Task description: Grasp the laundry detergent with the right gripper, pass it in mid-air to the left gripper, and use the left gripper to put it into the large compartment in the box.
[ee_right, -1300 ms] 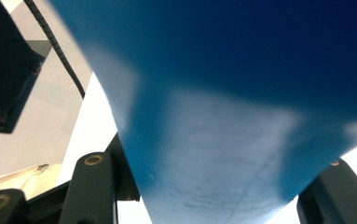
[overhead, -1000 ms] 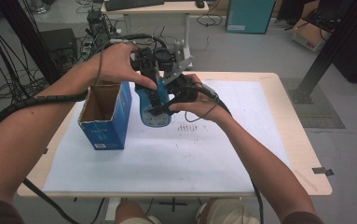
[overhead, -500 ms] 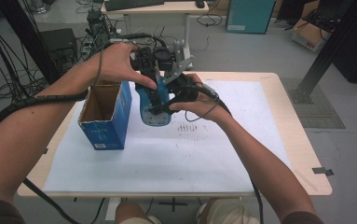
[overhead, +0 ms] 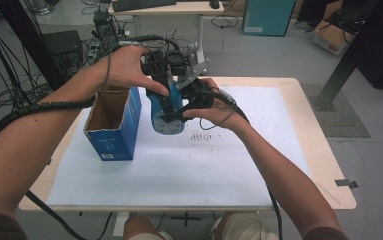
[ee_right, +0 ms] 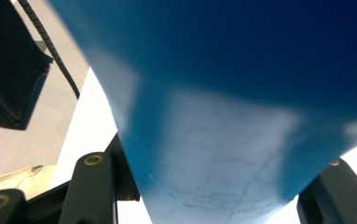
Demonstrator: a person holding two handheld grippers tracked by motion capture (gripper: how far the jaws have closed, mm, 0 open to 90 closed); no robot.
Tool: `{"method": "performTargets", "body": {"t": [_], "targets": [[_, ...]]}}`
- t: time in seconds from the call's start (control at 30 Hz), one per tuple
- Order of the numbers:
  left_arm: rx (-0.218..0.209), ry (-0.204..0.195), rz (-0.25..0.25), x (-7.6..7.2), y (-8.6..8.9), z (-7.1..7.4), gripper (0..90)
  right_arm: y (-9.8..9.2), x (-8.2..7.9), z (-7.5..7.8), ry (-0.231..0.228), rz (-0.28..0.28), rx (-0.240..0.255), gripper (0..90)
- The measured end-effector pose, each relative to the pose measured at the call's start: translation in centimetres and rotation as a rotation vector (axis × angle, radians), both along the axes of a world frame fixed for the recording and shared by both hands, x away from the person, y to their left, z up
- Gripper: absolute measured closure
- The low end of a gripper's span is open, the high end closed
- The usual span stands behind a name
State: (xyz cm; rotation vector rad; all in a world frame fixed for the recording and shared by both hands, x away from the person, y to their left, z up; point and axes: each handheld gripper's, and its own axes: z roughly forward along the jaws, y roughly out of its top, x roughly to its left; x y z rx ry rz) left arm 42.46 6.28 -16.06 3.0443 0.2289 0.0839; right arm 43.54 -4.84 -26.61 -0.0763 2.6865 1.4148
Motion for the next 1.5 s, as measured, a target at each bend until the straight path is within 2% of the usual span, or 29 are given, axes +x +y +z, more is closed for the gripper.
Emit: {"method": "performTargets", "body": {"t": [0.27,0.37,0.53,0.57,0.6,0.63,0.67,0.7,0.73,0.8,0.9,0.93,1.4,1.47,1.5], "targets": [[0.002,-0.002,0.002,-0.1,0.08,0.11,10.1,-0.03,-0.05,0.05,-0.005,-0.002,0.004,43.8],[0.001,-0.02,-0.009,-0.09,0.14,0.12,16.9,0.06,-0.09,0.03,-0.005,0.001,0.001,43.8],[0.004,-0.018,-0.006,-0.16,0.21,0.18,26.6,0.12,-0.14,0.0,-0.008,0.002,0.002,43.8],[-0.072,-0.019,0.073,-0.71,0.16,-0.3,28.5,0.13,-0.15,0.01,-0.01,0.003,0.002,43.8],[-0.085,-0.011,0.087,-0.81,0.14,-0.34,31.3,0.12,-0.18,0.01,-0.009,0.002,0.002,43.8],[-0.087,-0.01,0.089,-0.81,0.14,-0.35,32.3,0.18,0.06,0.02,-0.032,0.018,0.007,43.8],[-0.075,-0.032,0.074,-0.68,0.18,-0.35,33.1,0.18,0.05,0.03,-0.036,0.019,0.007,43.8],[-0.069,-0.037,0.069,-0.63,0.18,-0.31,34.9,0.19,0.02,0.03,-0.038,0.02,0.005,43.8],[-0.079,-0.018,0.08,-0.71,0.16,-0.31,35.0,0.19,0.0,0.03,-0.039,0.019,0.004,43.8],[-0.076,-0.015,0.081,-0.77,0.11,-0.37,35.2,0.19,-0.02,0.01,-0.04,0.019,0.003,43.8],[-0.074,-0.025,0.08,-0.79,0.07,-0.39,35.5,0.2,-0.02,-0.01,-0.043,0.021,0.002,43.8],[-0.071,-0.016,0.077,-0.75,0.06,-0.32,35.6,0.2,-0.02,-0.01,-0.043,0.02,0.003,43.8],[-0.063,-0.016,0.077,-0.73,-0.04,-0.32,35.8,0.16,-0.02,-0.06,-0.046,0.02,0.005,43.7],[-0.07,-0.031,0.079,-0.78,-0.05,-0.37,35.9,0.17,0.0,-0.06,-0.045,0.02,0.009,43.7],[-0.067,-0.023,0.075,-0.72,-0.06,-0.3,35.8,0.15,0.01,-0.05,-0.046,0.02,0.008,43.7]]}}
